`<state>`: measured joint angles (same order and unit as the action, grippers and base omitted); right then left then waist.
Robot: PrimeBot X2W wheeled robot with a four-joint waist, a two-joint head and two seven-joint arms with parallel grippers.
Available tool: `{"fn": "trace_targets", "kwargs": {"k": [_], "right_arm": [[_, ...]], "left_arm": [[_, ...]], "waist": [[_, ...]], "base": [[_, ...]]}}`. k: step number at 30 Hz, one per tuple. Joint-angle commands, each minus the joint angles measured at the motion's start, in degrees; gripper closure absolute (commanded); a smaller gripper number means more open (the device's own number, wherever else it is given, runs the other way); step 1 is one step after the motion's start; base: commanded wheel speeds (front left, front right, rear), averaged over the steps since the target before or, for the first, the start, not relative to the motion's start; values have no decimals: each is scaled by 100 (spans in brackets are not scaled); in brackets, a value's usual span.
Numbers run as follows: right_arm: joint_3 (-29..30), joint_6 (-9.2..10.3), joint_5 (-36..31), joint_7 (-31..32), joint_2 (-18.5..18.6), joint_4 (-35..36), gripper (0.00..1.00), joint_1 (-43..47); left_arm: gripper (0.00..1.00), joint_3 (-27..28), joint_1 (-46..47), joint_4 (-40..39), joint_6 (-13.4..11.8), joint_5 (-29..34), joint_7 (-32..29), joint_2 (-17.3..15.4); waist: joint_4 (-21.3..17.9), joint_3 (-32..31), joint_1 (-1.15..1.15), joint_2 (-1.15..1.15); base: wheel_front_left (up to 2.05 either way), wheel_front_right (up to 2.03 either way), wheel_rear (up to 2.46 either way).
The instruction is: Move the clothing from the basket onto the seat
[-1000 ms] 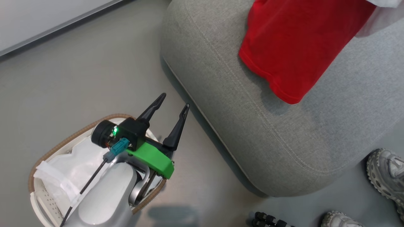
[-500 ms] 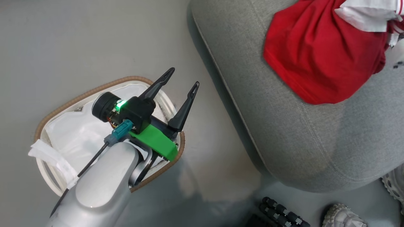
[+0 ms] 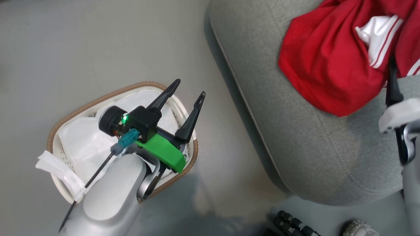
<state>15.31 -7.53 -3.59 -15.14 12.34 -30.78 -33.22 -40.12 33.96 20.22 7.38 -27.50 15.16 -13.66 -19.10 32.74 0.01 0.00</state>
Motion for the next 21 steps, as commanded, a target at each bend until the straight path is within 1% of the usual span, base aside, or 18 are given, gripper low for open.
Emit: {"fn": "trace_targets", "kwargs": {"k": [1, 7, 12, 16, 21], "right_arm": [[-4, 8, 11, -1, 12, 92, 0, 237], [-15, 8, 65, -1, -82, 591, 0, 670], [-237, 8, 132, -1, -154, 1038, 0, 895], [-547, 8, 301, -1, -204, 1298, 0, 1012], [-930, 8, 476, -1, -316, 1366, 0, 1088]], "left_arm": [[0, 53, -116, 4, 15, 2, -2, 29], [0, 255, -427, 51, 15, 50, -2, 182], [0, 572, -745, 100, 14, 98, -2, 348], [0, 953, -982, 140, 14, 211, -2, 482], [0, 1674, -1321, 172, 14, 355, -2, 639]], "waist": [[-134, -360, -1, 0], [-97, -817, -1, 0], [61, -1206, -1, 0], [304, -1517, -1, 0], [730, -1805, -1, 0]], "base": [[0, 0, 0], [0, 0, 0], [0, 0, 0], [0, 0, 0], [0, 0, 0]]}}
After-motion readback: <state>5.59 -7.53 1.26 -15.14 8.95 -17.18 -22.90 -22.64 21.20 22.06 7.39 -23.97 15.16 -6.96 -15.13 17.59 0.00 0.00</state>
